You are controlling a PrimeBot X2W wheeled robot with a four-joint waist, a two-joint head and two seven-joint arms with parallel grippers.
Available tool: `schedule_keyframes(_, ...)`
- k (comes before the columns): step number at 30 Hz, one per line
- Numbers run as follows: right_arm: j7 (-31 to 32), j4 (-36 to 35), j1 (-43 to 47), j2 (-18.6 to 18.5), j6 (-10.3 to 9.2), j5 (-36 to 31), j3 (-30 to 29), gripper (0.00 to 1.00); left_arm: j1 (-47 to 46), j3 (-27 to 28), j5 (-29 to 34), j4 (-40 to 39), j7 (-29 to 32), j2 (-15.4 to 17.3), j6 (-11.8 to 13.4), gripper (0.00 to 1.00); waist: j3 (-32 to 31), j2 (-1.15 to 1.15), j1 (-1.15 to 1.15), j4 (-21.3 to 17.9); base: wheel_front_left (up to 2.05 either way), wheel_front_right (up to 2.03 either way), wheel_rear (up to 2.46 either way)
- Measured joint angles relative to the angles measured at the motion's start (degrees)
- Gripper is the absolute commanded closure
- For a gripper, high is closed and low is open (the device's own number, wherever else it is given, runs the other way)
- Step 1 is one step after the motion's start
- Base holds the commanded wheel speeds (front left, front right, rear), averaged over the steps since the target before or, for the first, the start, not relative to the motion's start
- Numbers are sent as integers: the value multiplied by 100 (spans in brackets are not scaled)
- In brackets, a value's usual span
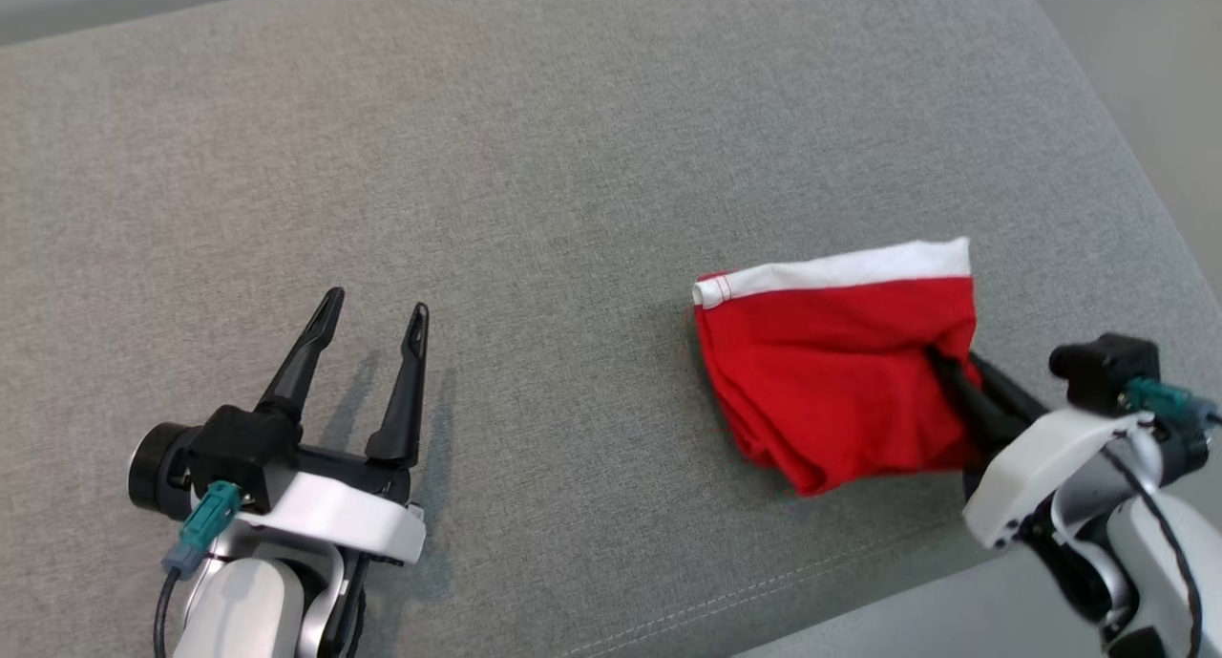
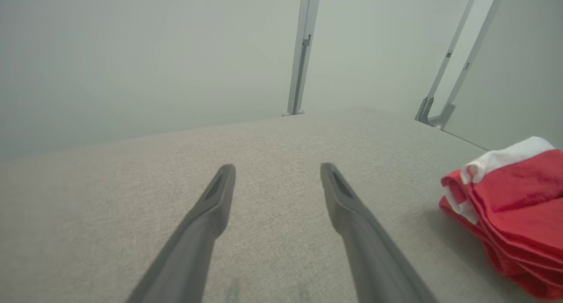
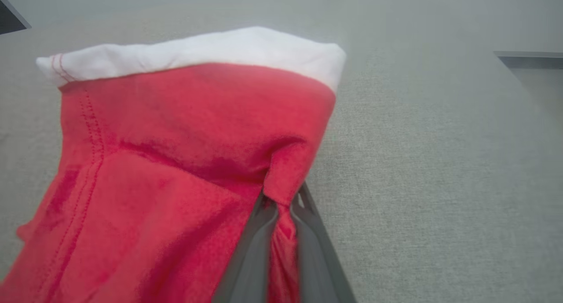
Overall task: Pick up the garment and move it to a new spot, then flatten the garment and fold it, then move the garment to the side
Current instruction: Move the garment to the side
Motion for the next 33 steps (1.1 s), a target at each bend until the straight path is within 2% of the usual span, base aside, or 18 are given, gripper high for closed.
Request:
schedule_keyframes(4, -174, 247, -578, -192, 0, 64, 132, 100, -78, -116, 10, -2, 25, 1, -31, 0, 119, 0, 0, -20, 0, 0, 0)
schedule_keyframes(8, -337, 684, -1344, -387, 1, 159, 528, 100, -103, -132, 35, 7, 43, 37, -31, 0, 142, 0, 0, -37, 0, 0, 0)
schedule_keyframes(17, -789, 2307, -2601, -1158, 1, 408, 1157, 100, -324, -296, 156, -118, 107, 89, -81, 0, 244, 0, 0, 114, 0, 0, 0)
schedule_keyframes(26, -1140, 3511, -3345, -1165, 2, 664, 1517, 100, -551, -478, 297, -522, 403, 242, -136, 0, 693, 0, 0, 161, 0, 0, 0)
schedule_keyframes(27, -1140, 3704, -3417, -1161, 3, 708, 1512, 86, -593, -490, 297, -561, 415, 248, -158, 0, 745, 0, 0, 167, 0, 0, 0)
schedule_keyframes(28, -1140, 3704, -3417, -1161, 3, 708, 1512, 62, -593, -490, 297, -561, 415, 248, -158, 0, 745, 0, 0, 167, 0, 0, 0)
schedule_keyframes(29, -1173, 3877, -3473, -1167, 3, 738, 1496, 8, -639, -509, 300, -591, 450, 263, -182, 0, 795, 0, 0, 180, 0, 0, 0)
schedule_keyframes(30, -1236, 4058, -3523, -1167, 3, 770, 1455, 0, -686, -536, 311, -616, 459, 274, -182, 0, 841, 0, 0, 198, 0, 0, 0)
schedule_keyframes(33, -1369, 4477, -3707, -1158, 4, 800, 1321, 0, -760, -580, 338, -684, 497, 320, -182, 0, 964, 0, 0, 257, 0, 0, 0)
